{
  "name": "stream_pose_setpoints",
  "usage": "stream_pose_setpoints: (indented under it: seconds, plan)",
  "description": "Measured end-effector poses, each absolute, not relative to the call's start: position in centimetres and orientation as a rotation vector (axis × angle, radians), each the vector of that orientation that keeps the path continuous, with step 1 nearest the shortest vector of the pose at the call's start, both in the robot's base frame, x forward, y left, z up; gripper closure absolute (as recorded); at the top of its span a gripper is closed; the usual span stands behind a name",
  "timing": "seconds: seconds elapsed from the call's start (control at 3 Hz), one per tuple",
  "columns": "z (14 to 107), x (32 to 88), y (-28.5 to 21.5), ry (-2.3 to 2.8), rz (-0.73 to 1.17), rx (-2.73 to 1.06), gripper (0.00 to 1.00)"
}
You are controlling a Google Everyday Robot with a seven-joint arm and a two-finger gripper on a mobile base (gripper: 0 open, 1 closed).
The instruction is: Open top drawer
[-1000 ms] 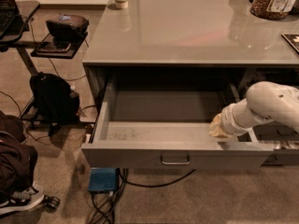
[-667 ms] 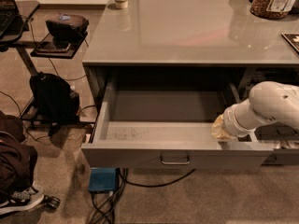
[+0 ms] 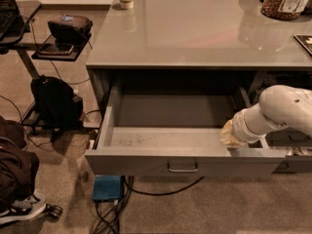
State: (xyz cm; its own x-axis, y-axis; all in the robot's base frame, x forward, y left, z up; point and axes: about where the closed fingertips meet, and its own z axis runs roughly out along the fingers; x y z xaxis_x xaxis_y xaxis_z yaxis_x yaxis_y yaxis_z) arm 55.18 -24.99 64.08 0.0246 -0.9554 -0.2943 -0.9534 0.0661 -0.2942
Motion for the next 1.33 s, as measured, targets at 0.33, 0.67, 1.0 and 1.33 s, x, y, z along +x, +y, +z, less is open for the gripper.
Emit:
stream_pose_setpoints:
  seconds: [0.33,0.67,1.0,1.33]
  plan:
    - [64.08,55.18,-24.99,1.939,-0.006,-1.897,0.34]
    - [64.08,55.18,-24.99,1.939,-0.006,-1.897,0.11]
    - [64.03,55.15,-24.98,1.939,-0.005,-1.897,0.00]
    - [63.30,54.61,-24.93,1.941,0.016,-1.902,0.00]
